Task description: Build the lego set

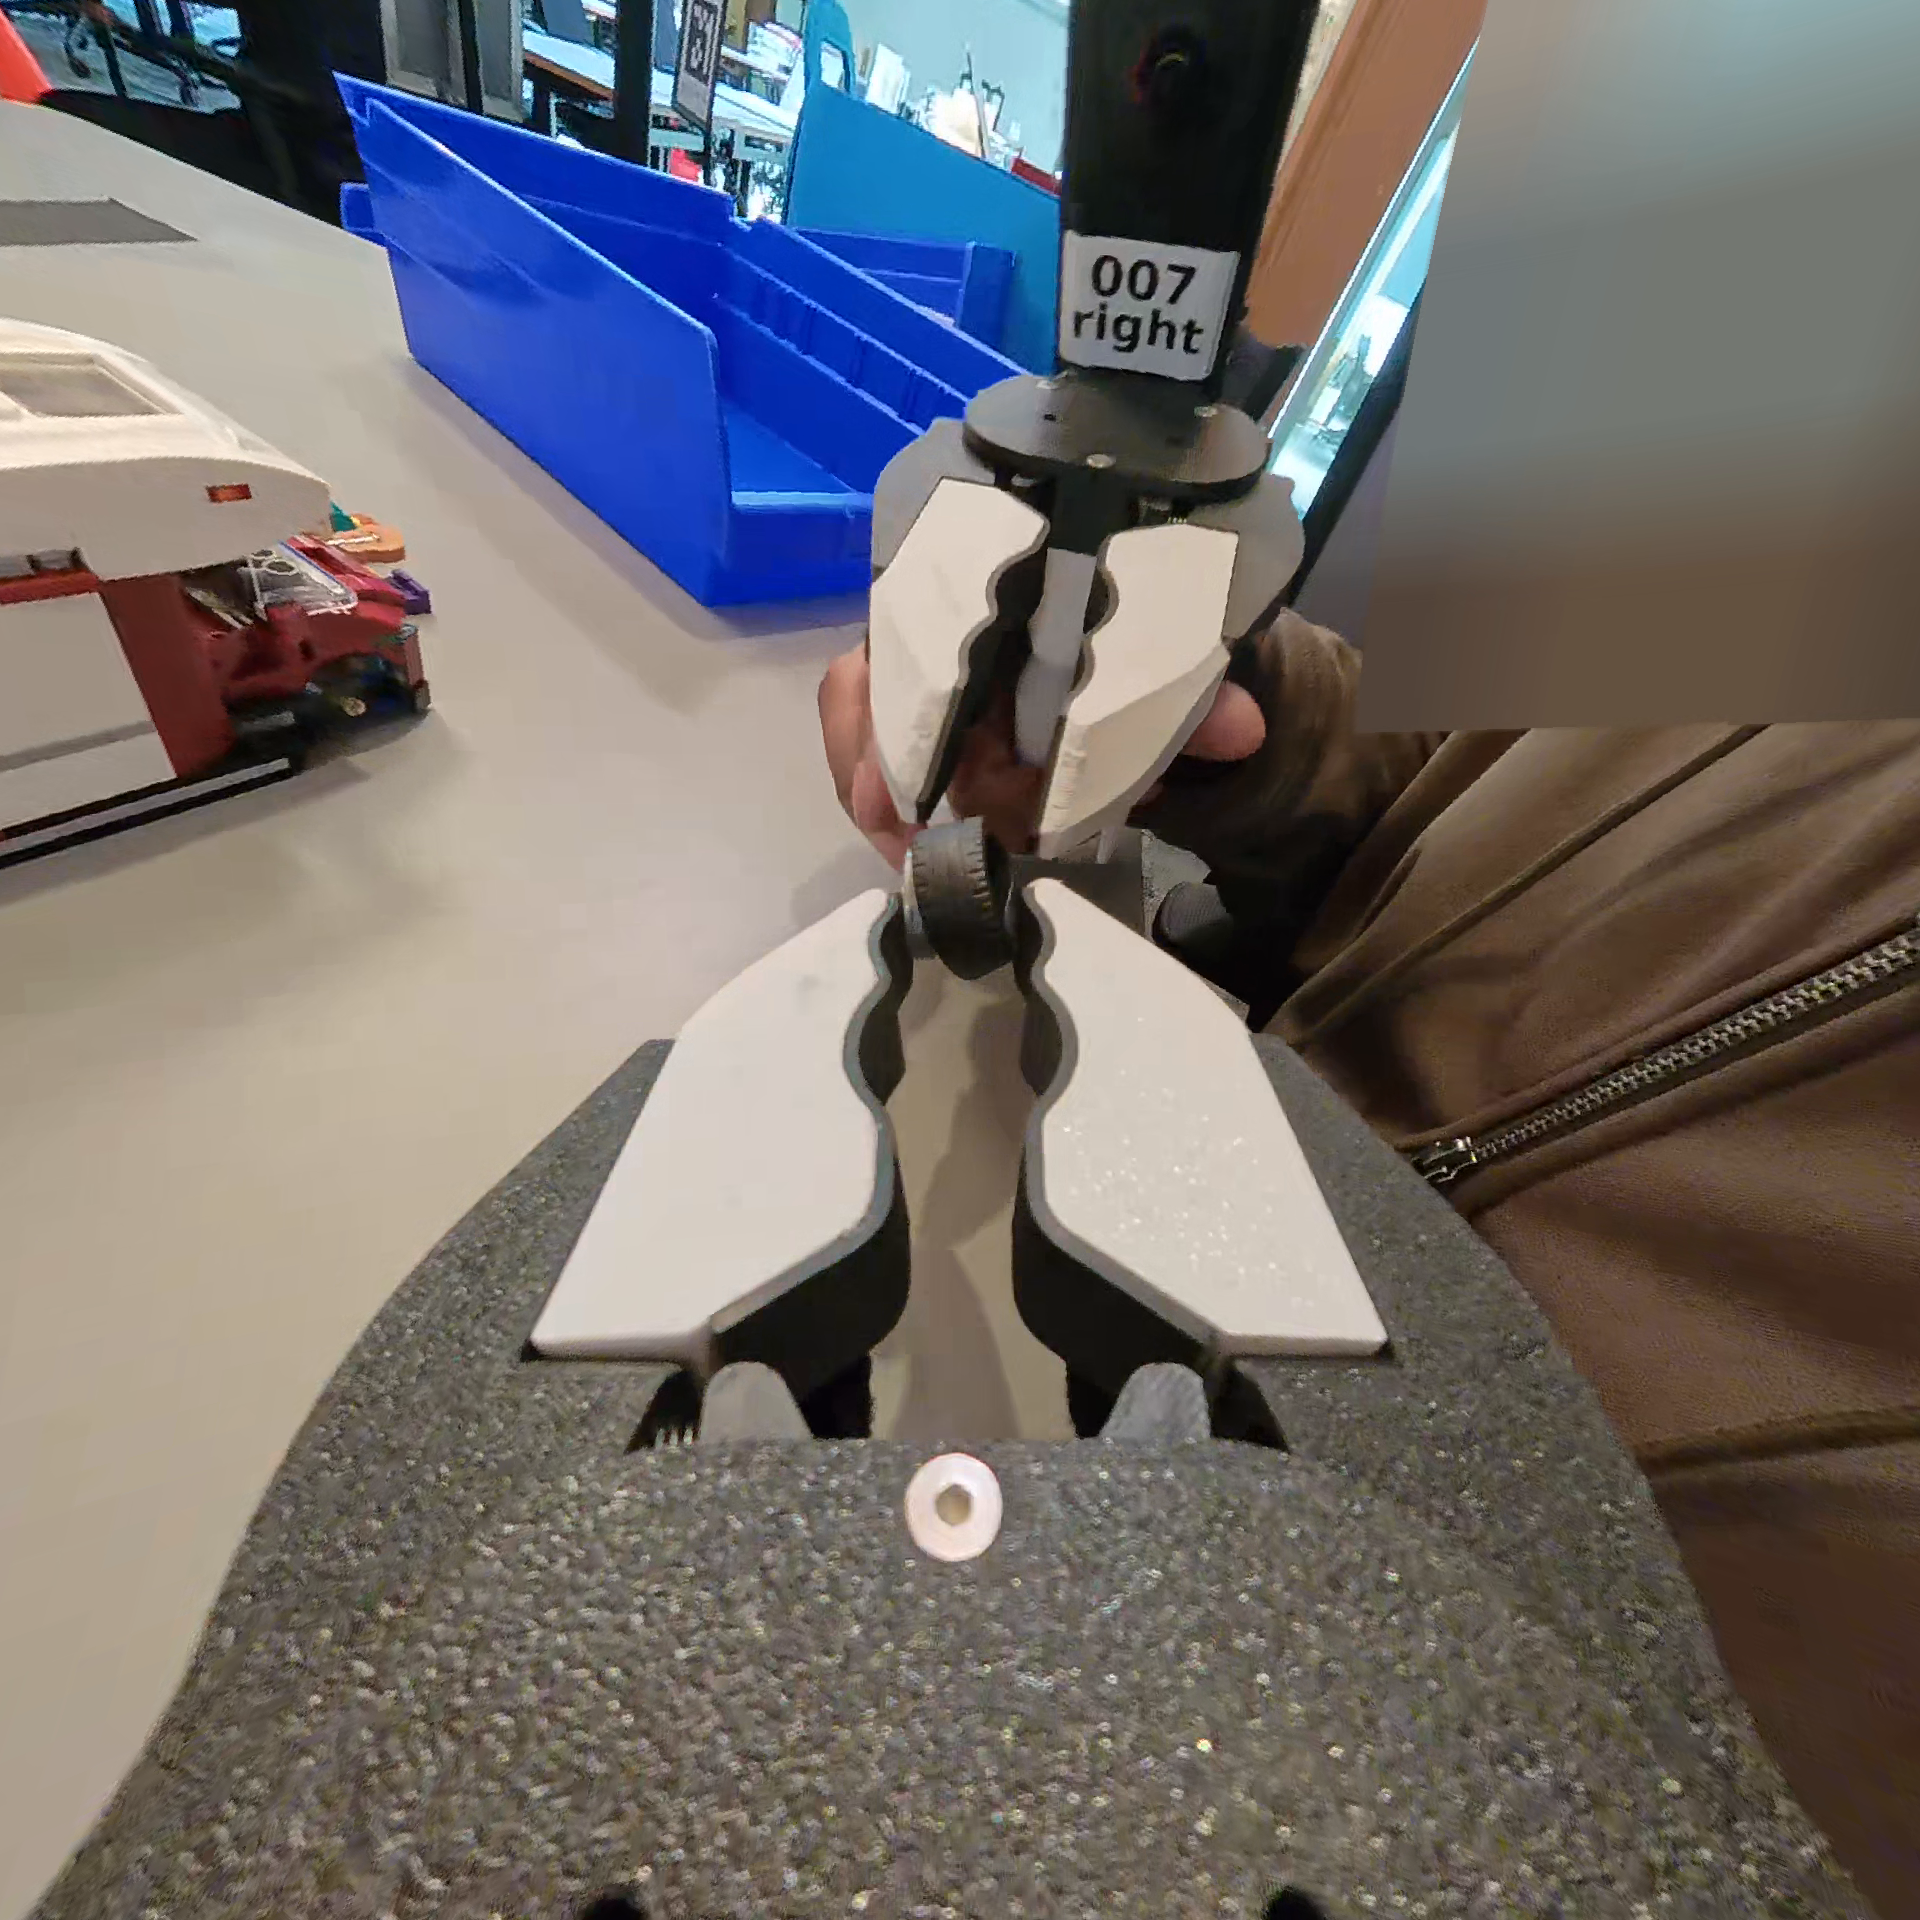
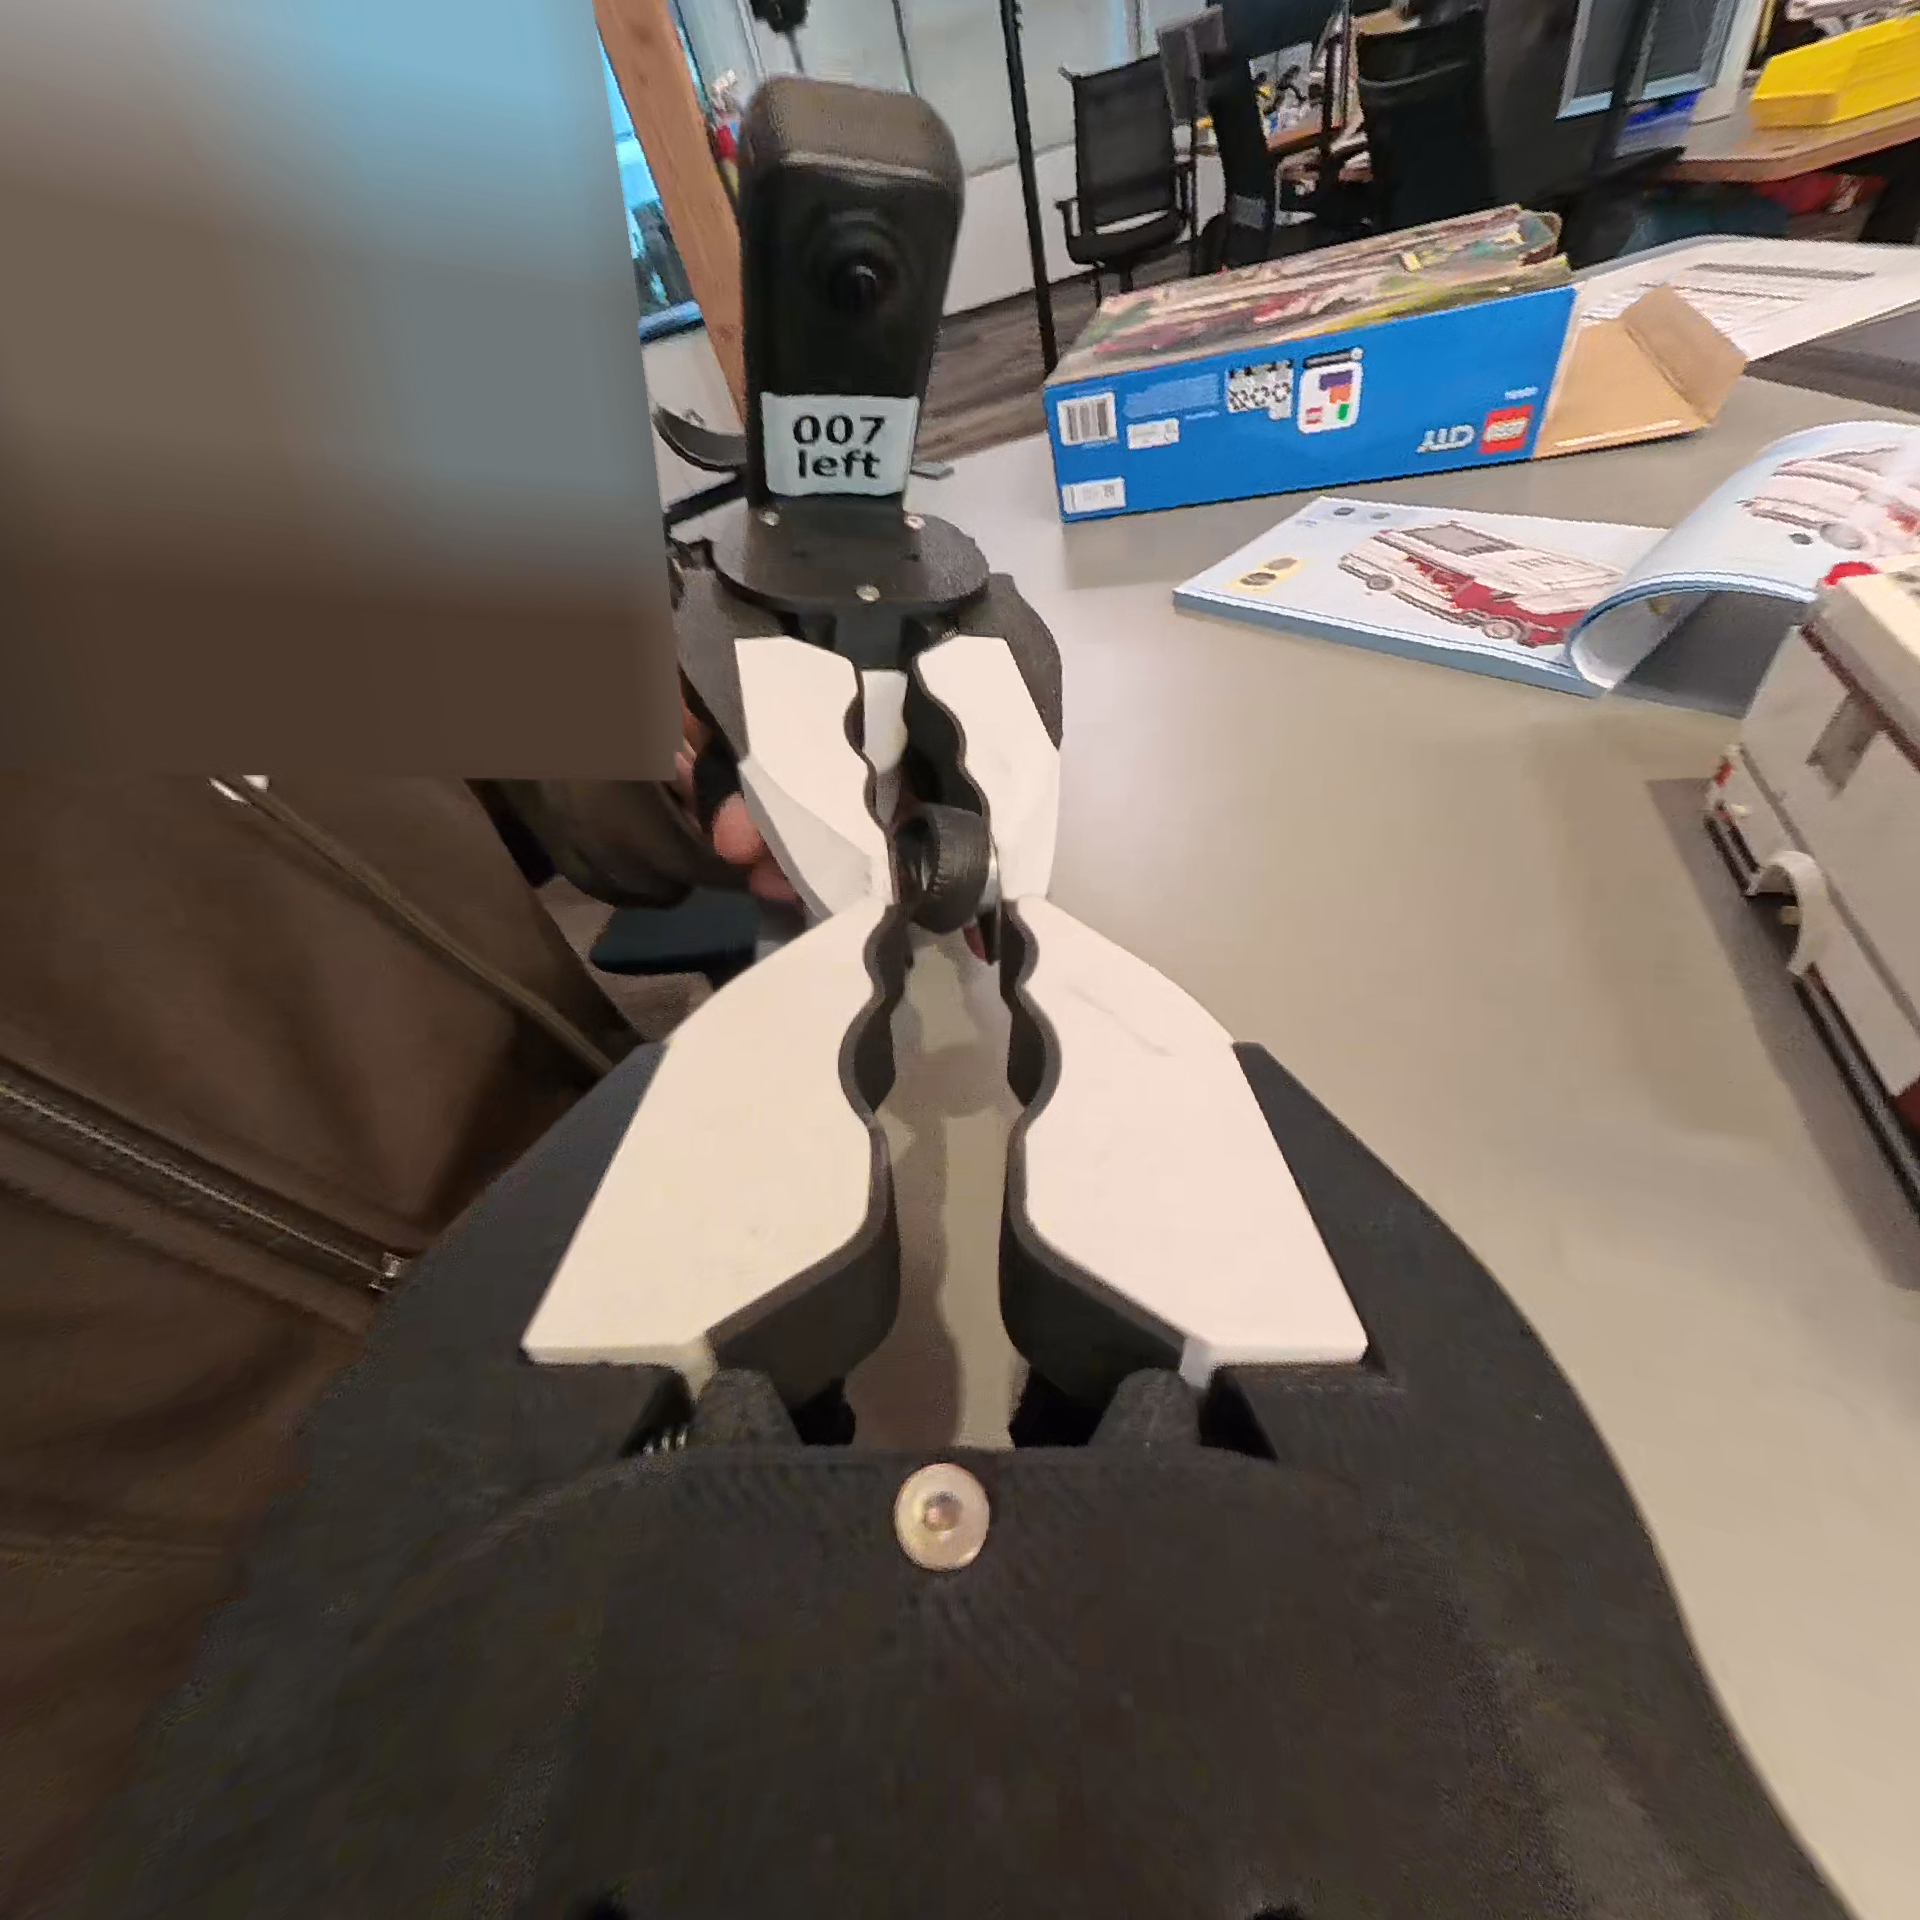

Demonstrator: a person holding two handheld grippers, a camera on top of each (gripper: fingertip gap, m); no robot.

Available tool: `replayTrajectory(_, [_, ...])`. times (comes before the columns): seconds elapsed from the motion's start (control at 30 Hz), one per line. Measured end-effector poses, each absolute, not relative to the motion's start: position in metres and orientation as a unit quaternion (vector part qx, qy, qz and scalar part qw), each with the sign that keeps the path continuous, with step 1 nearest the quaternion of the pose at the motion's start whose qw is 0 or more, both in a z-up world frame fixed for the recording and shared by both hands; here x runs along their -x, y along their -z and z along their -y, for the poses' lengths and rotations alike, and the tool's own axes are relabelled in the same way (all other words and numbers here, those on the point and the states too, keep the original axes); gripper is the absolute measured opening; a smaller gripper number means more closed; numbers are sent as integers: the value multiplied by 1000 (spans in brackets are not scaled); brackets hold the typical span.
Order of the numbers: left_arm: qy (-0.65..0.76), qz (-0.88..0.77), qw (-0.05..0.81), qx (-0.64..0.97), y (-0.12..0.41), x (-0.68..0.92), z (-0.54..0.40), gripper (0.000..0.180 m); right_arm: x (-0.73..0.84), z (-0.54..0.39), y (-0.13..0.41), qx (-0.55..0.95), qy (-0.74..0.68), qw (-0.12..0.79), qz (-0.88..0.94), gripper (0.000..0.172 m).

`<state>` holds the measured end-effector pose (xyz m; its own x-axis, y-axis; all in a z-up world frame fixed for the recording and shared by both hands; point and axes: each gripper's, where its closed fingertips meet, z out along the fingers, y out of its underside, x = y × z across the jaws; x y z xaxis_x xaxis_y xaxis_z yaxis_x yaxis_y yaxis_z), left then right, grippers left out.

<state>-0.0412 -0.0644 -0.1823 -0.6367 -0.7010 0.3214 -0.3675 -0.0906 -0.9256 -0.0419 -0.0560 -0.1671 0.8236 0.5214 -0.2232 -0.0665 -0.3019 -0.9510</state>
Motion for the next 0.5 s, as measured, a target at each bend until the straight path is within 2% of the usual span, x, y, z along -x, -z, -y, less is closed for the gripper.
replayTrajectory(0.5, [593, -704, 183, 346, 176, 44, 77, 18, 51, 64, 164, 747, -323, 557, 162, 13])
